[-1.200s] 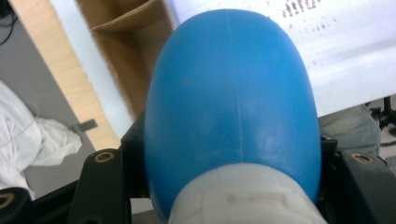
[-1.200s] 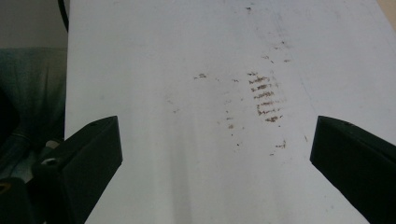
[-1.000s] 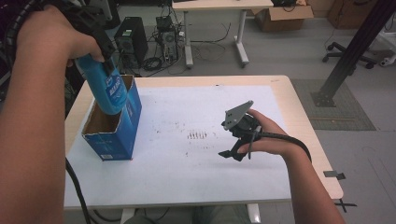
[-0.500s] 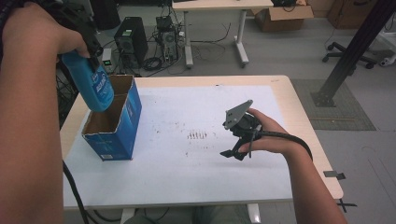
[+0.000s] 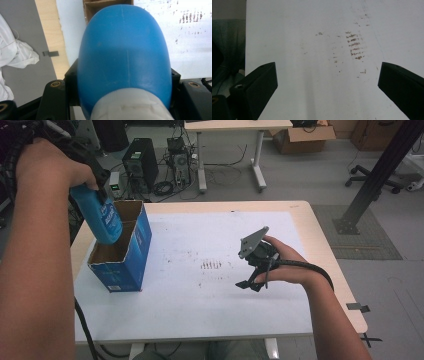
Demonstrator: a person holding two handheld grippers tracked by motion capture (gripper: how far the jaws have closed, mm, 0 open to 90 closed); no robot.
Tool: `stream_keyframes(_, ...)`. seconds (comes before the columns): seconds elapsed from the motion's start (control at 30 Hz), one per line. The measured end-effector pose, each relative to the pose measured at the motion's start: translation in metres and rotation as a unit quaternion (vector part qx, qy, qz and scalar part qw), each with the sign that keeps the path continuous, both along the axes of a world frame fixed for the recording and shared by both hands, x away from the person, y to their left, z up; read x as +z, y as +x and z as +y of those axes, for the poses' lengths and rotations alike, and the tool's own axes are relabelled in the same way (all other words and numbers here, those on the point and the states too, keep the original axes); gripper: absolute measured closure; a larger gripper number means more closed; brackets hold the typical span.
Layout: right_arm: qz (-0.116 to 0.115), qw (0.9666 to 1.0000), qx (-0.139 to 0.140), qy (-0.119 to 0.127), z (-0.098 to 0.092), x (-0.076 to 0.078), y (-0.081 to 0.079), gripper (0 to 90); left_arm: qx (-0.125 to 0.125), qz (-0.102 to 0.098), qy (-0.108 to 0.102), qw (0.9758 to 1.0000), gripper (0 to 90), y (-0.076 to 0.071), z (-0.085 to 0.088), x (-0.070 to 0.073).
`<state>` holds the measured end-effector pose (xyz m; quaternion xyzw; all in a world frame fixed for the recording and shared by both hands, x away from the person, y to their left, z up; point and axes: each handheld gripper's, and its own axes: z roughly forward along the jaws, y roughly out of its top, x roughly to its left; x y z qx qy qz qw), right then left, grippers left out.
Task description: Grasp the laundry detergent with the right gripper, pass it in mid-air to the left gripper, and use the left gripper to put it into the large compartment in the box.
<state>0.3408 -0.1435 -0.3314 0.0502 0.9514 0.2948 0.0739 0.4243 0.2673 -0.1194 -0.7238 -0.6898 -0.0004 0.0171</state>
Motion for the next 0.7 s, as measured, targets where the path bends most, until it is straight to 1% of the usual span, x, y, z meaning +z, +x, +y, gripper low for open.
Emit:
stream_keyframes(0.2,0.000,1.0000,0.002,0.001,0.001,-0.001,-0.001,2.7,0.006,0.007,-0.002,1.0000,38.9,0.002,0.002,-0.014)
stream_keyframes(0.4,-0.001,1.0000,0.000,0.003,-0.001,0.000,-0.002,2.6,0.007,0.009,-0.004,0.9999,38.9,0.003,0.005,-0.028)
stream_keyframes(0.7,-0.003,1.0000,-0.001,0.004,-0.001,0.002,-0.005,2.6,0.002,0.020,-0.014,0.9997,38.9,0.007,0.008,-0.056)
